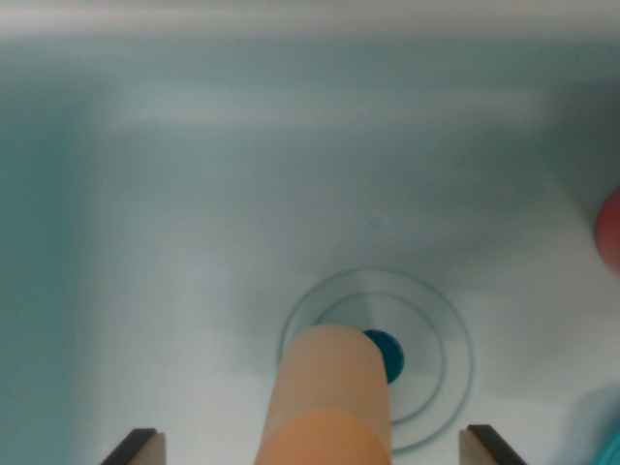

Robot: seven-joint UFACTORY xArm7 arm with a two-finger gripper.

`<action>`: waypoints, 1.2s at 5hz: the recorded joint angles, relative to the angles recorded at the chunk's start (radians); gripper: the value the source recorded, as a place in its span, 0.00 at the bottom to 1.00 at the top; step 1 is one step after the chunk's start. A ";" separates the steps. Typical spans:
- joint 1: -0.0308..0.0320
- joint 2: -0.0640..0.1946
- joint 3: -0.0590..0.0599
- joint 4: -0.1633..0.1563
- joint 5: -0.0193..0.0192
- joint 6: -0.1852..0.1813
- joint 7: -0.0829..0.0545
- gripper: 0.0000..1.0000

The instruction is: Pick detergent from the sink

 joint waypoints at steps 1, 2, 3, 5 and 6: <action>0.0000 0.000 0.000 0.000 0.0000 0.000 0.000 0.00; 0.0000 0.000 0.000 0.000 0.0000 0.000 0.000 0.00; 0.0000 0.000 0.000 0.000 0.0000 0.000 0.000 1.00; 0.0000 0.000 0.000 0.000 0.0000 0.000 0.000 1.00; 0.0000 0.000 0.000 0.001 -0.0001 0.001 0.000 1.00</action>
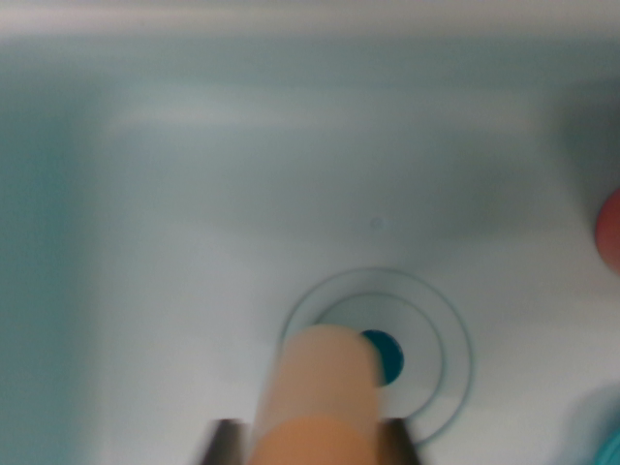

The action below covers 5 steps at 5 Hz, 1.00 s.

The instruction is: Pick detergent from the sink

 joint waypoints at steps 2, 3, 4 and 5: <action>0.0000 -0.003 0.000 0.006 -0.0006 0.009 0.001 1.00; 0.0000 -0.003 0.000 0.006 -0.0006 0.009 0.001 1.00; 0.0001 -0.007 0.000 0.017 -0.0016 0.025 0.002 1.00; 0.0001 -0.007 0.000 0.017 -0.0016 0.025 0.002 1.00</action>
